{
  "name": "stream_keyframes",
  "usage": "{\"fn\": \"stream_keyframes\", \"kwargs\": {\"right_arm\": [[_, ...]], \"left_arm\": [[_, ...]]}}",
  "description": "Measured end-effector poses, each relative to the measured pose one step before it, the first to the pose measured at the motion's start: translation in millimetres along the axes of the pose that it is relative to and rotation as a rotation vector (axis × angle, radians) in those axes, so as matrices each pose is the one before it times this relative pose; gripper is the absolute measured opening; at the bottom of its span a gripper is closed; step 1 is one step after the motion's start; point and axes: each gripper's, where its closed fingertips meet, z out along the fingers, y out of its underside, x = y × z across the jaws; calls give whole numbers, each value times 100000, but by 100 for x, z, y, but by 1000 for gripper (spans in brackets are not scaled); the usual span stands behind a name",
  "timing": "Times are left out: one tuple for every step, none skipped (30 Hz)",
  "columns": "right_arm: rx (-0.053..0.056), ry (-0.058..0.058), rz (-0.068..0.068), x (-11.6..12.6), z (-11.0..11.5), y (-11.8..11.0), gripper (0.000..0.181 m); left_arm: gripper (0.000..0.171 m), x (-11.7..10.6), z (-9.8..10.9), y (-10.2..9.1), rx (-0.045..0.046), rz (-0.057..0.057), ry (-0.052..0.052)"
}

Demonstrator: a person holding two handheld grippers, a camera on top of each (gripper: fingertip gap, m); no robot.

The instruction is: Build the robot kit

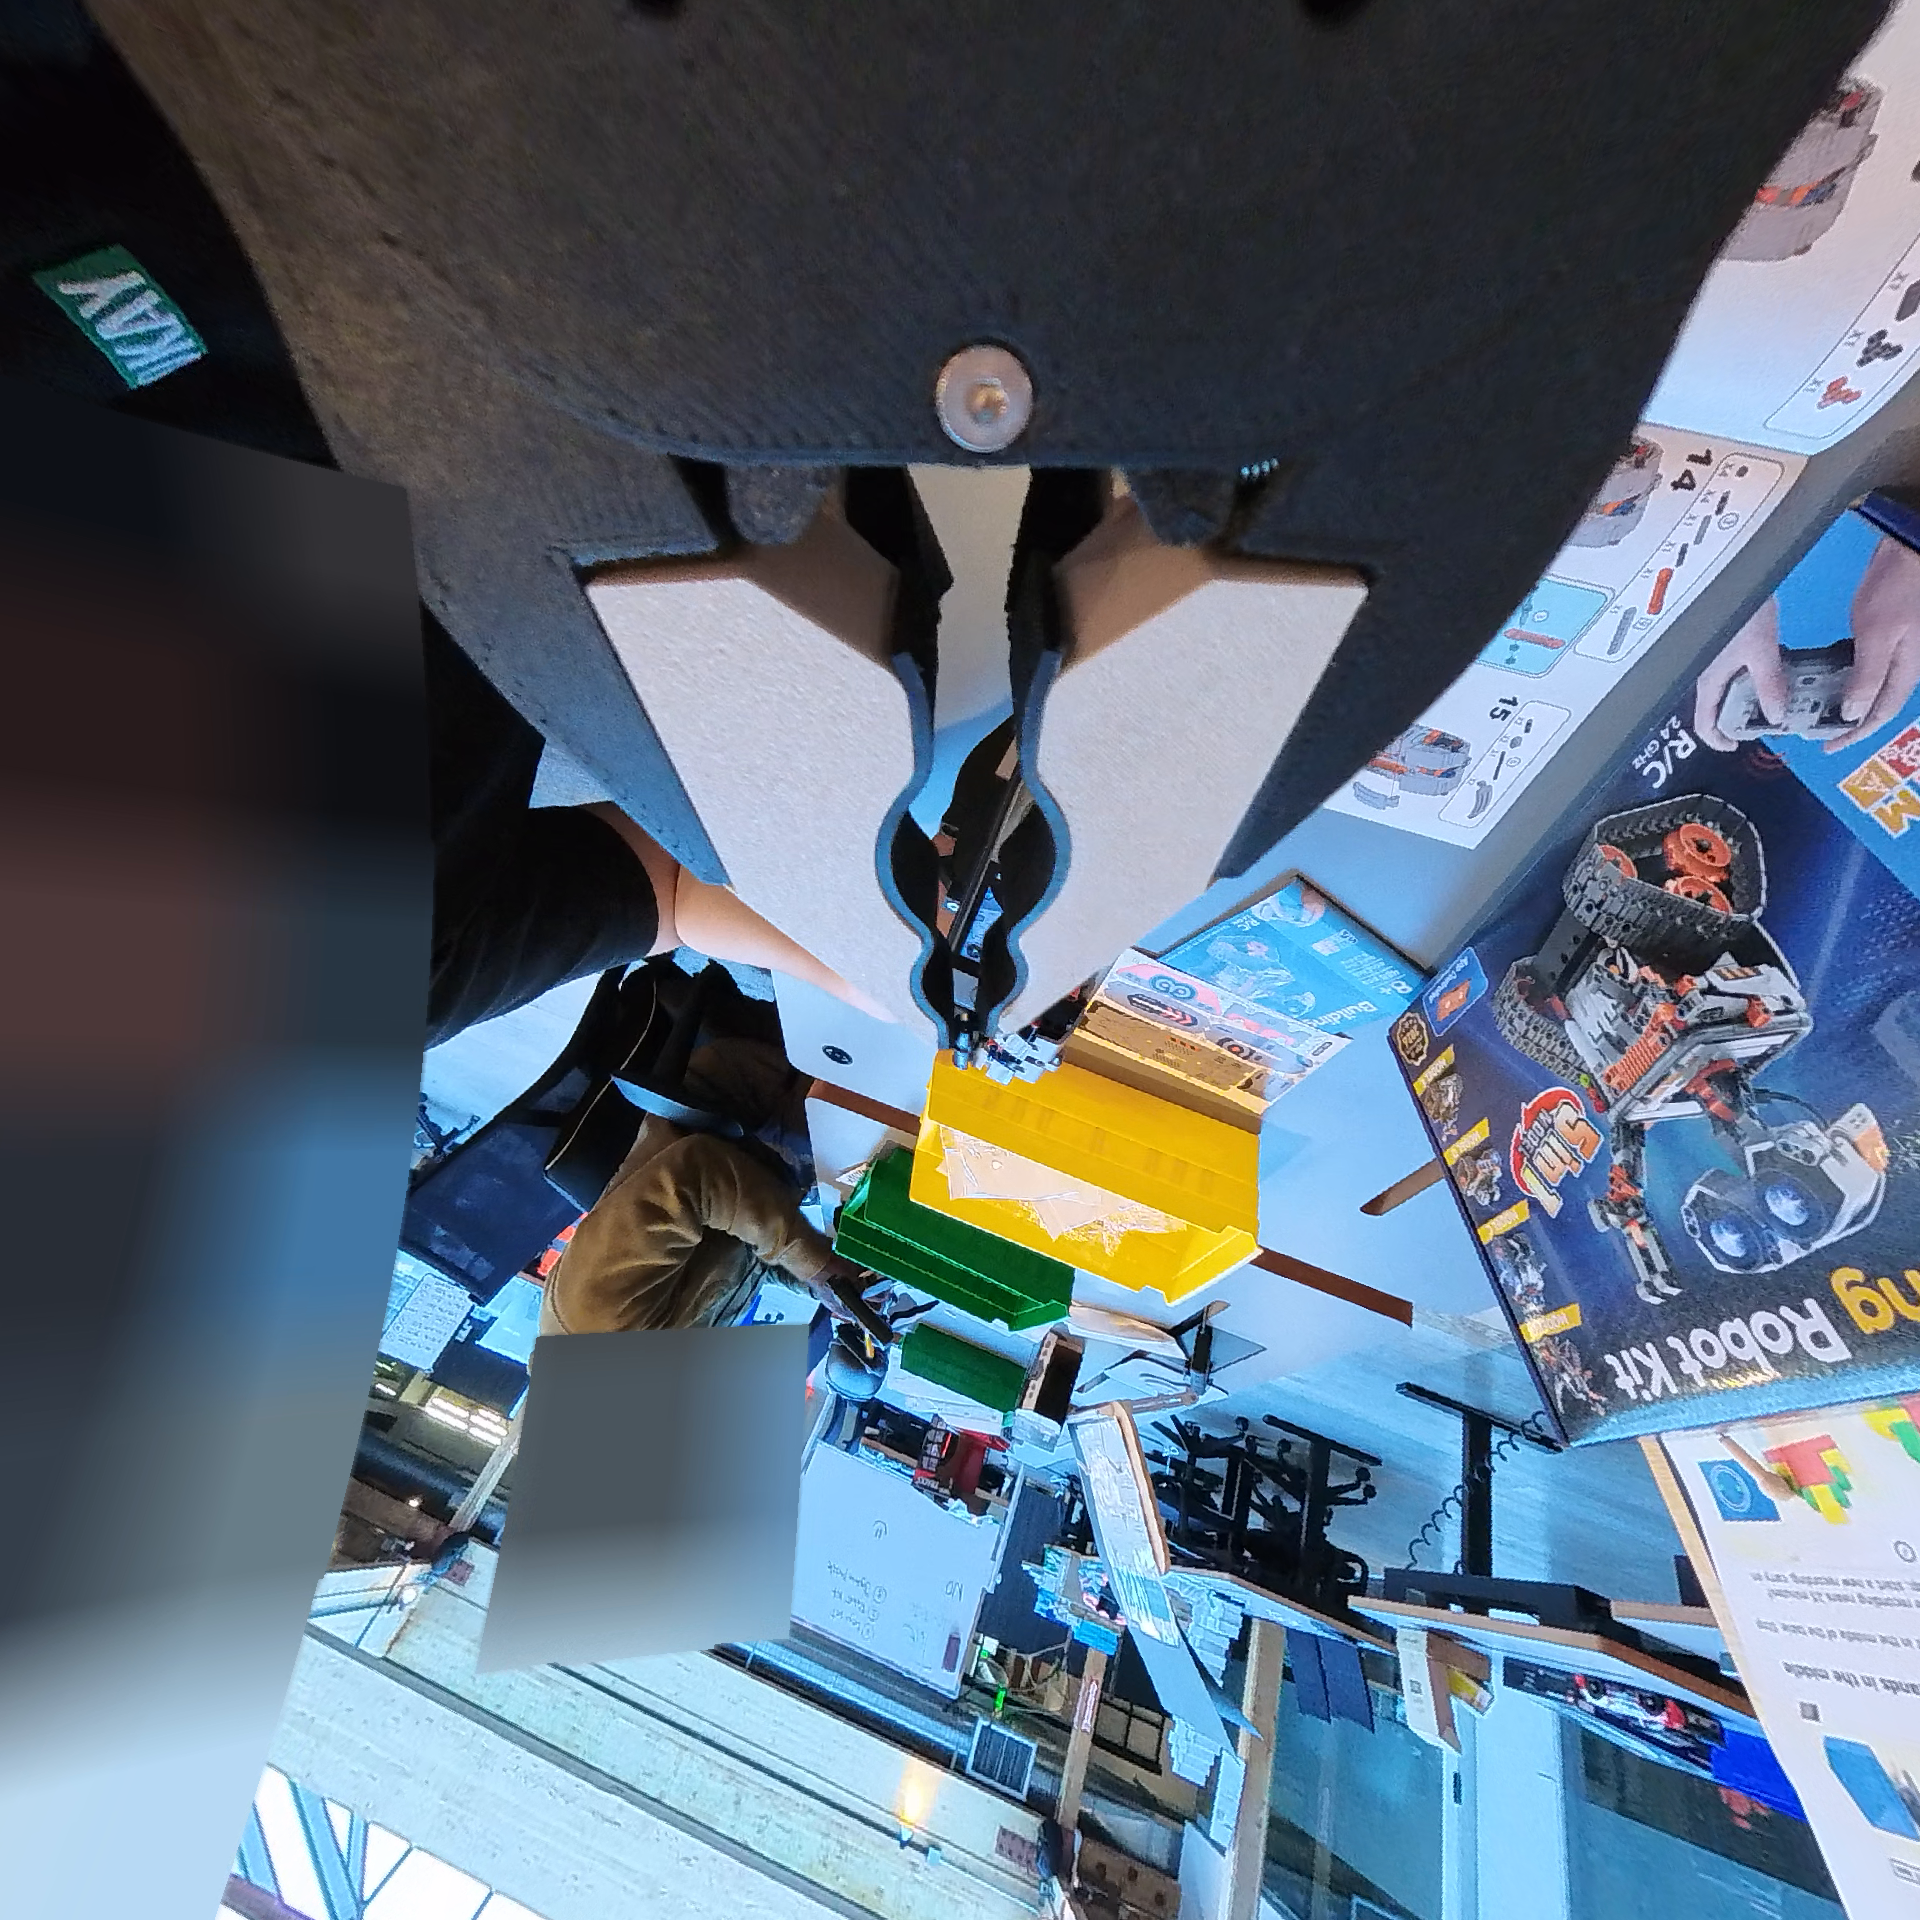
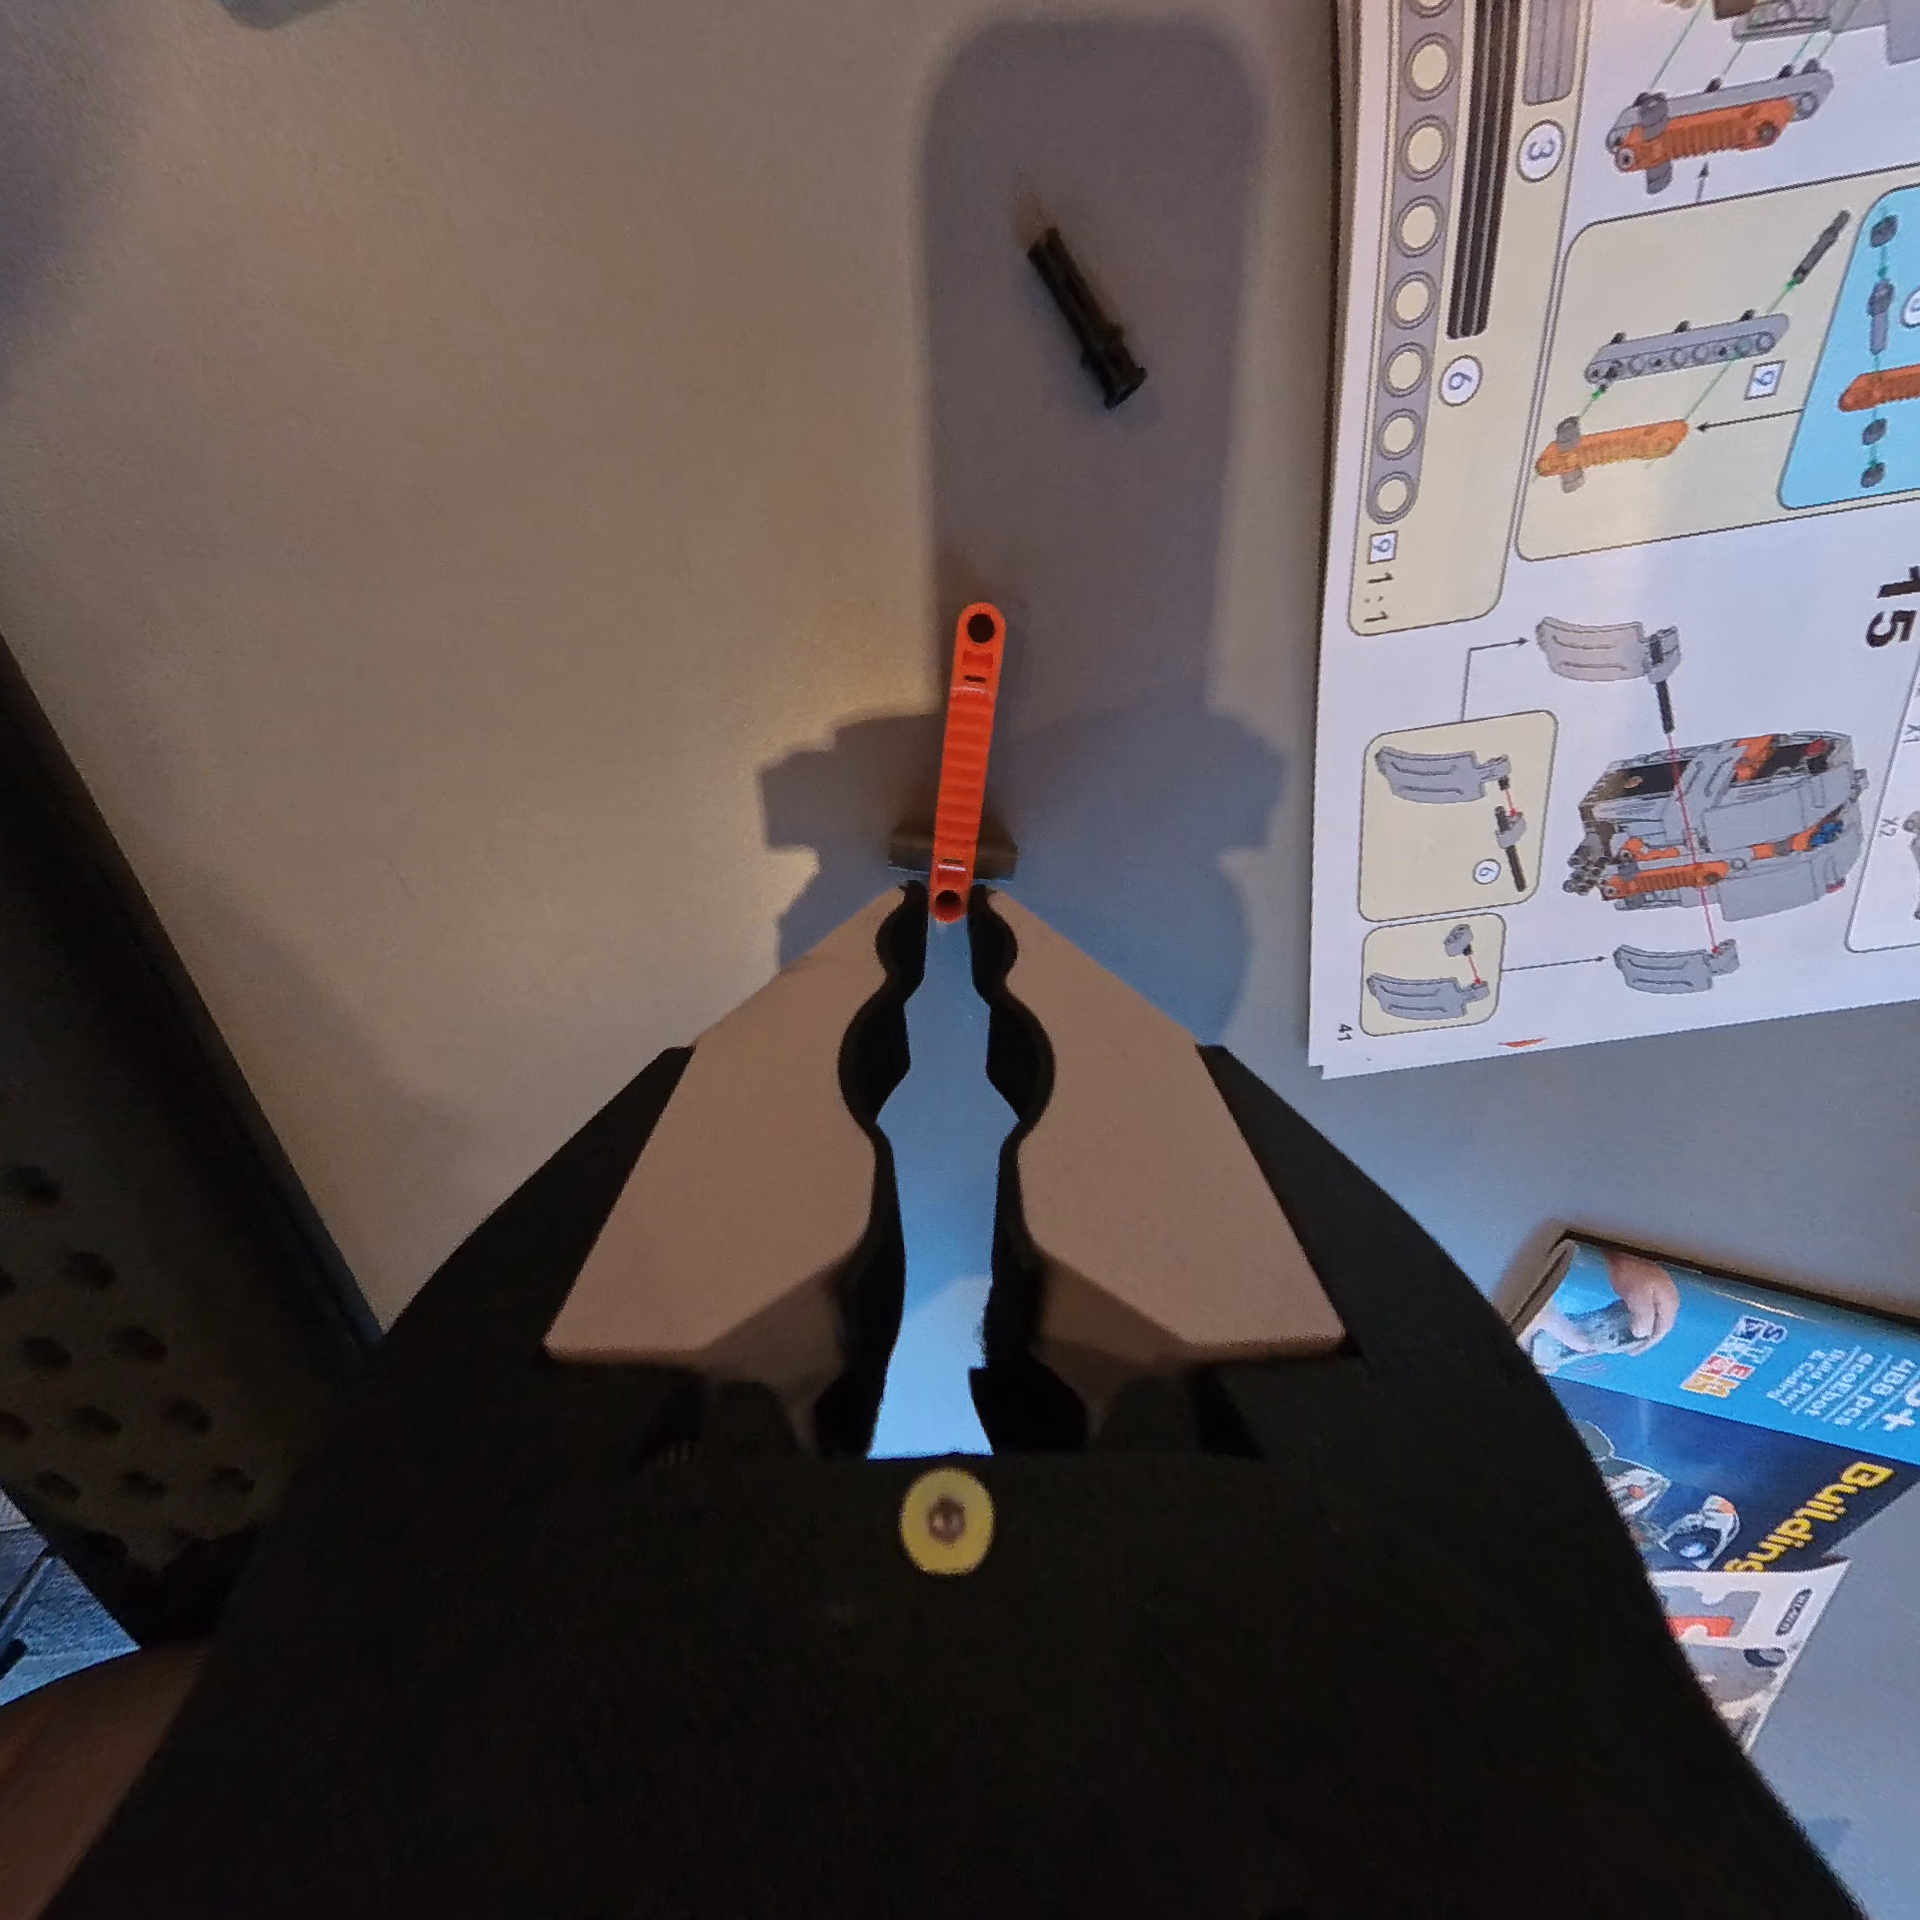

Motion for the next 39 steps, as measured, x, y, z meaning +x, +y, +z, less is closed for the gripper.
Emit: {"fn": "stream_keyframes", "kwargs": {"right_arm": [[-13,241,42,69,-15,18,5],[-161,459,290,94,-17,47,6],[-21,-23,234,25,-28,36,7],[291,94,180,42,-44,-25,7],[222,24,77,17,-29,-14,8],[-120,-53,-116,-12,3,13,8],[-94,459,-309,60,15,5,8],[-17,96,-237,-2,24,-24,8],[-298,-256,-50,-55,35,17,8],[-33,348,-112,40,30,-5,8],[-7,83,133,27,33,-12,8],[-281,-261,104,-16,51,43,8],[-159,341,-238,61,30,20,7],[554,1020,-326,157,-22,-86,5],[401,-901,82,-137,-34,-55,5],[-106,-1280,39,-188,-1,29,5],[-89,381,-443,43,7,50,5],[-605,-126,-310,4,20,129,5],[56,167,-123,73,-57,42,5],[1518,-398,-76,16,-170,-159,5],[2803,-763,-199,-23,-356,-317,5],[4398,-455,-498,31,-586,-508,5],[5791,145,-120,165,-817,-667,5],[6956,-206,435,160,-1035,-797,5],[8687,-438,522,180,-1255,-1034,5],[10502,425,596,339,-1446,-1317,5],[11471,-748,1376,222,-1547,-1489,4],[12004,-1691,1852,92,-1581,-1652,5],[13745,-2319,1528,-47,-1617,-1971,4],[14486,-4040,2071,-335,-1572,-2177,4],[14104,-3624,2752,-280,-1451,-2196,4],[13324,-3902,2437,-376,-1284,-2097,4],[10349,-5801,2361,-691,-997,-1654,4],[7982,-4179,2314,-476,-745,-1272,4],[5629,-3150,2126,-330,-497,-878,4],[4383,-3723,1772,-452,-273,-650,4],[4586,-2446,1222,-321,-146,-667,4],[3612,-2610,1559,-346,-32,-524,4],[2832,-3100,1760,-430,50,-402,4]], "left_arm": [[0,13,55,51,-325,-134,257],[0,-10,56,60,-322,-201,85],[0,1,45,29,-203,-137,72],[0,19,44,17,-89,-78,156],[0,28,49,26,-158,-68,233],[0,12,44,41,-244,-18,77],[0,-28,45,33,-207,12,-128],[0,14,40,24,-140,-59,126],[0,35,44,45,-229,-145,268],[0,2,42,45,-275,-14,9],[0,2,38,25,-188,48,3],[0,30,29,4,-30,9,171],[0,44,2,-8,18,32,236],[0,20,-6,-39,165,226,-30],[0,25,-7,-26,122,288,-102],[0,54,10,15,-184,109,205],[0,20,8,34,-210,78,62],[0,-40,6,-11,81,146,-211],[0,-32,6,22,-32,-52,29],[0,-63,1,24,-55,-235,-59],[0,-70,-19,-27,230,-114,-200],[0,-57,-29,-25,220,-65,-89],[0,-41,-67,-64,382,61,-152],[0,-56,-87,-158,941,286,-394],[0,11,-102,-137,853,215,74],[0,60,-74,-124,703,35,422],[0,49,-49,-118,796,-72,508],[0,12,8,-134,944,-155,486],[0,42,87,-126,965,-302,805],[1,78,186,-91,848,-514,1191],[1,75,302,-75,841,-667,1264],[1,96,466,11,508,-668,1597],[0,133,625,58,309,-490,1797],[0,76,780,145,-153,-394,1292],[0,86,890,223,-598,-236,1140],[0,103,952,204,-405,144,939],[0,112,947,219,-493,521,568],[0,102,878,220,-644,979,-15],[0,109,747,148,-302,1395,-381]]}}
